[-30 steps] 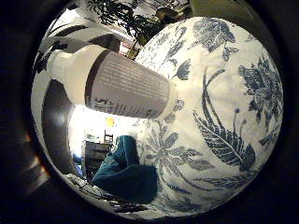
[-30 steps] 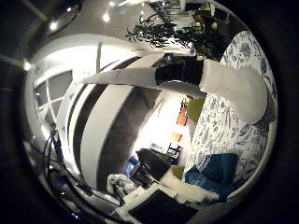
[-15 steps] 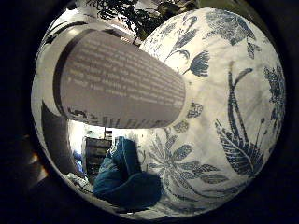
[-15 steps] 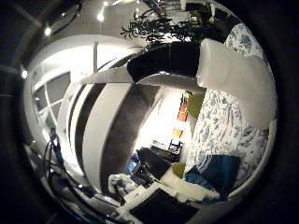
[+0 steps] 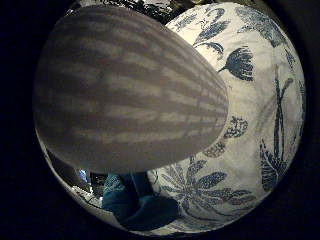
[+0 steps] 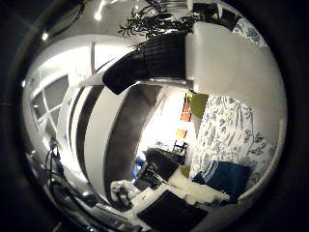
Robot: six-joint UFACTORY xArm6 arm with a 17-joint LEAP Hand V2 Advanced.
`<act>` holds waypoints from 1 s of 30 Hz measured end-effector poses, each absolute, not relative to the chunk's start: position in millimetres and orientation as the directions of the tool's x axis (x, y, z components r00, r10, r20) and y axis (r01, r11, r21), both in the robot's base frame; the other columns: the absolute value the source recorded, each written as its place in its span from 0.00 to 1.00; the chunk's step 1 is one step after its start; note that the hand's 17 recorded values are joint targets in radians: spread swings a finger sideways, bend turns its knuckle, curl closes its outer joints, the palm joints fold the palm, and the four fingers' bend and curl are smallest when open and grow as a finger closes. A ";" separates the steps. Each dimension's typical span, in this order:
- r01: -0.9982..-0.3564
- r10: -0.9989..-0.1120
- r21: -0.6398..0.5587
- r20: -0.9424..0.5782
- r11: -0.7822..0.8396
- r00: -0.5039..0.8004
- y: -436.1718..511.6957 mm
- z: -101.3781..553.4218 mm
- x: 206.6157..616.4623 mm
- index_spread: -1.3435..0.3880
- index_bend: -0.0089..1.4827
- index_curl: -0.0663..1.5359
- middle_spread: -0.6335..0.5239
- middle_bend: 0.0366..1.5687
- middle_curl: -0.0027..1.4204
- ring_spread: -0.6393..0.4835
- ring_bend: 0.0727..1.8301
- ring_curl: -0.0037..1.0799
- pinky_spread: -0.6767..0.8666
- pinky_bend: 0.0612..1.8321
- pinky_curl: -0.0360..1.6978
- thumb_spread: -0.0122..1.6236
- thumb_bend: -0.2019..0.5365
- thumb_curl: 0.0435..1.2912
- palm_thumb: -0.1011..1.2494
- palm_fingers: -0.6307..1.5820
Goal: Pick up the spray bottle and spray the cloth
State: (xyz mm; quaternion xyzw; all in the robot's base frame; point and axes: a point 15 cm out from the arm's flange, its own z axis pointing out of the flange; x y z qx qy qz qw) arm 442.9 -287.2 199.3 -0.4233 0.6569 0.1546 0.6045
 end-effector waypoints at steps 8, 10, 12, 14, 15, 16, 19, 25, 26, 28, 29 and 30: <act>-0.753 -0.387 -0.283 -0.921 0.595 0.040 -280.4 188.7 458.5 0.66 0.12 0.23 0.49 0.25 0.29 0.59 0.25 0.27 0.64 0.18 0.17 0.63 0.27 0.28 0.67 0.47; -0.753 -0.397 -0.282 -0.917 0.595 0.030 -280.1 185.7 461.7 0.66 0.13 0.24 0.47 0.27 0.30 0.53 0.28 0.29 0.59 0.18 0.17 0.63 0.26 0.29 0.70 0.50; -0.756 -0.402 -0.281 -0.915 0.592 0.025 -277.7 184.3 464.9 0.65 0.14 0.25 0.44 0.31 0.32 0.47 0.32 0.31 0.52 0.19 0.16 0.62 0.25 0.30 0.72 0.56; -0.761 -0.398 -0.273 -0.917 0.589 0.022 -273.4 184.2 467.8 0.63 0.13 0.25 0.41 0.32 0.33 0.41 0.36 0.33 0.42 0.24 0.17 0.61 0.25 0.31 0.73 0.62; -0.762 -0.394 -0.268 -0.919 0.590 0.017 -272.8 184.6 468.4 0.61 0.14 0.27 0.38 0.35 0.35 0.38 0.41 0.36 0.35 0.31 0.19 0.60 0.25 0.32 0.74 0.69; -0.763 -0.391 -0.262 -0.920 0.591 0.014 -272.4 185.0 468.6 0.60 0.13 0.27 0.37 0.35 0.36 0.37 0.44 0.38 0.31 0.32 0.19 0.59 0.25 0.33 0.75 0.70; -0.764 -0.383 -0.254 -0.924 0.594 0.009 -271.7 185.8 468.7 0.57 0.20 0.32 0.34 0.43 0.41 0.35 0.49 0.44 0.21 0.44 0.25 0.51 0.24 0.37 0.77 0.82; -0.762 -0.381 -0.257 -0.924 0.594 0.015 -274.5 192.3 469.7 0.59 0.53 0.48 0.41 0.68 0.50 0.38 0.62 0.54 0.24 0.59 0.35 0.50 0.25 0.42 0.81 0.87; -0.759 -0.382 -0.258 -0.924 0.598 0.014 -277.3 193.1 469.3 0.60 0.56 0.49 0.41 0.69 0.50 0.38 0.63 0.54 0.24 0.60 0.36 0.50 0.26 0.43 0.82 0.87; -0.753 -0.380 -0.258 -0.925 0.606 0.011 -282.2 193.4 465.9 0.61 0.63 0.52 0.43 0.76 0.52 0.39 0.68 0.57 0.26 0.64 0.40 0.51 0.26 0.44 0.84 0.84; -0.751 -0.378 -0.257 -0.926 0.608 0.011 -283.8 193.8 464.4 0.62 0.64 0.53 0.43 0.78 0.52 0.39 0.69 0.58 0.27 0.65 0.41 0.51 0.26 0.45 0.85 0.83; -0.753 -0.374 -0.256 -0.927 0.606 0.015 -282.3 194.9 464.1 0.62 0.65 0.53 0.43 0.79 0.52 0.39 0.70 0.59 0.27 0.65 0.42 0.50 0.26 0.45 0.85 0.83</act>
